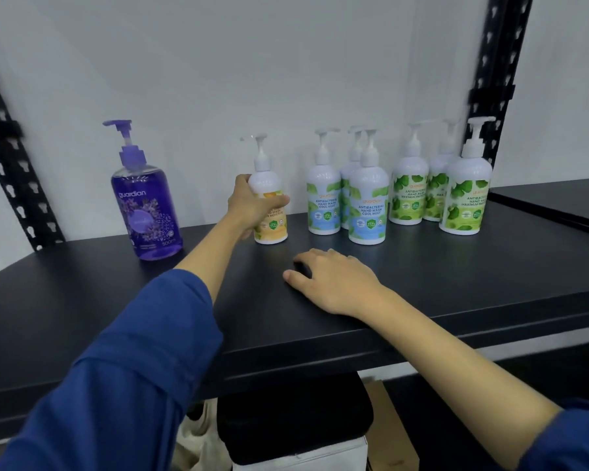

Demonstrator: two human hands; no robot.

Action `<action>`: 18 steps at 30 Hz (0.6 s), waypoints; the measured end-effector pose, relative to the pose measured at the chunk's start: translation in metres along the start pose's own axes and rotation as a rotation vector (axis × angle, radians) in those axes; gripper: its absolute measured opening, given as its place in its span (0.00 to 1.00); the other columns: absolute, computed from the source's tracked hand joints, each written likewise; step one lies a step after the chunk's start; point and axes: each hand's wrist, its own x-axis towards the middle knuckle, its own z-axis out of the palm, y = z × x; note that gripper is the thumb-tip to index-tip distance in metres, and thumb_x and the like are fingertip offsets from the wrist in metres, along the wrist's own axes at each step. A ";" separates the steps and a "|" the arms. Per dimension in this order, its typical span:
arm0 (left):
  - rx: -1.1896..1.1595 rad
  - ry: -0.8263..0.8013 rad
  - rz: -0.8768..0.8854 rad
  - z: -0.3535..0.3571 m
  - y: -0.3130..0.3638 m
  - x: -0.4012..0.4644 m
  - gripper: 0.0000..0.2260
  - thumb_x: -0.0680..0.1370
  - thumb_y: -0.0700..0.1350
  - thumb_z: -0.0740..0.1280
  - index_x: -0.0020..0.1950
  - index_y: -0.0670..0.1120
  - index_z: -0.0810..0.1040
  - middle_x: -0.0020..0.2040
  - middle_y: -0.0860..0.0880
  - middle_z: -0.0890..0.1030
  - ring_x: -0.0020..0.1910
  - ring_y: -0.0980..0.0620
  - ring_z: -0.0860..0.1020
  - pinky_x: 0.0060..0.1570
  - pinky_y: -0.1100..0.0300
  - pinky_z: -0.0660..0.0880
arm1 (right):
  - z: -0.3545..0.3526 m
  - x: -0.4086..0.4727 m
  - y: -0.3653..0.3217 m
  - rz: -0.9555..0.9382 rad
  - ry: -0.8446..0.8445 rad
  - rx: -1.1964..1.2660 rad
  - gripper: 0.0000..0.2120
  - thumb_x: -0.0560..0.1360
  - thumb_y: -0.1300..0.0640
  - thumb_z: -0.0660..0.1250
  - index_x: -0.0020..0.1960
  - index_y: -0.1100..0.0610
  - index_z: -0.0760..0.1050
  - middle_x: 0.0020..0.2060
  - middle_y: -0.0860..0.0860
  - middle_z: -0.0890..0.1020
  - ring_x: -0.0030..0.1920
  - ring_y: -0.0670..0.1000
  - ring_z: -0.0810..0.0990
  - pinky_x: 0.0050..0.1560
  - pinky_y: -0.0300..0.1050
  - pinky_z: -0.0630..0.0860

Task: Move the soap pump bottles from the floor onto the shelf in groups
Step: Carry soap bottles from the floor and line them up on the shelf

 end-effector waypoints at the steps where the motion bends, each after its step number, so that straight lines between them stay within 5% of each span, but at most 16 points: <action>1: 0.004 -0.007 0.011 0.000 -0.002 0.001 0.30 0.69 0.43 0.77 0.65 0.46 0.64 0.59 0.45 0.76 0.53 0.47 0.79 0.54 0.50 0.77 | 0.000 0.000 0.000 0.001 -0.001 -0.002 0.25 0.79 0.39 0.50 0.69 0.52 0.67 0.69 0.50 0.70 0.69 0.55 0.66 0.68 0.56 0.62; 8: 0.171 0.027 0.081 0.001 -0.009 -0.008 0.42 0.62 0.42 0.80 0.69 0.47 0.60 0.60 0.46 0.74 0.57 0.48 0.76 0.52 0.56 0.74 | -0.001 -0.001 -0.001 0.005 -0.018 -0.002 0.26 0.80 0.39 0.49 0.71 0.51 0.65 0.70 0.50 0.68 0.70 0.55 0.64 0.70 0.56 0.60; 18: 0.123 -0.001 0.078 -0.009 -0.012 -0.015 0.41 0.65 0.40 0.79 0.72 0.50 0.61 0.60 0.49 0.71 0.54 0.52 0.72 0.53 0.60 0.71 | -0.002 -0.001 -0.002 0.013 -0.030 -0.002 0.26 0.80 0.39 0.49 0.71 0.51 0.65 0.70 0.49 0.68 0.71 0.54 0.64 0.70 0.56 0.60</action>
